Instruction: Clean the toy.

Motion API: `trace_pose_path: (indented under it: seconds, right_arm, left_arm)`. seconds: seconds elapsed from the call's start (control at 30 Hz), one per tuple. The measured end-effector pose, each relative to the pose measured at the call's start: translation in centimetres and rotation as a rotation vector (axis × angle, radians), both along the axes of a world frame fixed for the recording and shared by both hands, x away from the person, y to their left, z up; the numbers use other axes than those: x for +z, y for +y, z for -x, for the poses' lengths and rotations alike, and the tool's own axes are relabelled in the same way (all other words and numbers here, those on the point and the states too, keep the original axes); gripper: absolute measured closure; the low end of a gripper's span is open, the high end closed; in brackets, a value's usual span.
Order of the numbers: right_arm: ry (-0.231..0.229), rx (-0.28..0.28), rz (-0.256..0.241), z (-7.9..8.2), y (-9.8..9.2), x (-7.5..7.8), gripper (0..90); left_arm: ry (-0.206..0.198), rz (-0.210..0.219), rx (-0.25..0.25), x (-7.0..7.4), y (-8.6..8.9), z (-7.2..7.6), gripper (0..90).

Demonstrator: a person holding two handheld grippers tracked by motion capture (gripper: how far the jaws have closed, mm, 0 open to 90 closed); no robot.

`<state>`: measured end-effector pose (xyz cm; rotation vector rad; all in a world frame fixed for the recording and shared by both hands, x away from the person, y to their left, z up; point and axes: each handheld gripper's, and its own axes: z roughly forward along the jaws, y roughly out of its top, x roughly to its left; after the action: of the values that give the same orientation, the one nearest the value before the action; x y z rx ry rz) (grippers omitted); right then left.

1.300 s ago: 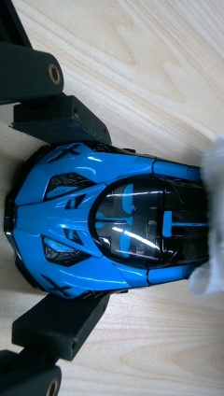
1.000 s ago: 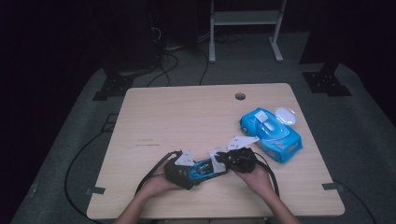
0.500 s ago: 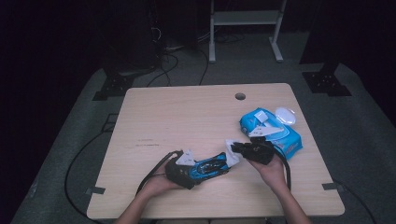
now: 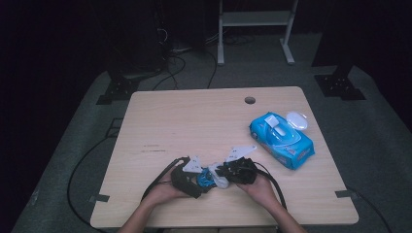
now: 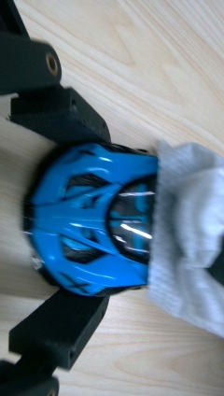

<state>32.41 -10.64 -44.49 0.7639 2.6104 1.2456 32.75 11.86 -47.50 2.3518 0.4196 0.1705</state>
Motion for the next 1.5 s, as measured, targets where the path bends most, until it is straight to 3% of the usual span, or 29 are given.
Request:
trace_pose_path:
  seconds: [0.2,0.27,0.33,0.4,0.5,0.67,0.77,0.83,0.93,1.0,1.17,1.27,1.5]
  right_arm:
    - [-0.016,-0.01,0.012,0.2,0.1,0.1,81.3]
    - [-0.004,0.026,-0.007,0.6,1.3,-0.2,81.3]
    - [0.001,0.047,-0.001,0.8,2.0,-0.4,81.3]
    - [-0.017,0.083,0.029,1.5,3.8,-1.0,81.2]
    - [-0.011,0.09,0.039,1.2,3.8,-0.7,81.3]
    - [0.009,0.012,-0.004,-0.1,1.3,-0.2,81.4]
    - [0.002,0.016,0.004,0.1,1.6,-0.4,81.6]
    - [0.035,0.068,-0.004,0.6,3.0,-0.9,81.5]
    - [0.007,0.089,0.013,1.2,4.2,-1.3,81.5]
    - [0.023,0.09,0.012,0.9,3.9,-1.1,81.5]
    - [0.04,0.028,-0.017,0.0,2.1,-0.6,81.6]
    - [0.05,0.01,-0.034,-0.2,1.7,-0.6,81.6]
    - [0.067,0.069,-0.028,0.3,3.6,-1.3,81.6]
  left_arm:
    - [-0.009,-0.005,-0.002,0.0,-0.3,0.0,23.5]
    - [-0.009,-0.004,0.002,0.0,-0.5,0.0,23.5]
    - [-0.011,-0.008,-0.002,0.0,-0.5,-0.1,23.5]
    - [-0.006,-0.003,0.005,0.0,-0.4,0.0,23.5]
    - [-0.007,-0.003,0.0,0.0,-0.3,0.0,23.5]
    - [-0.009,0.0,0.003,0.0,-0.6,-0.1,23.5]
    - [-0.009,-0.002,0.007,0.0,-0.8,-0.1,23.5]
    - [-0.013,-0.004,0.007,0.0,-0.9,0.0,24.6]
    - [-0.028,-0.01,0.006,0.0,-1.0,0.0,24.9]
    - [-0.019,-0.004,0.01,0.0,-0.9,0.1,24.8]
    - [0.002,0.012,0.011,0.0,-0.8,-0.1,24.3]
    - [-0.005,0.012,0.009,0.0,-0.9,-0.1,24.8]
    - [-0.016,0.006,0.012,0.0,-1.1,0.0,25.4]
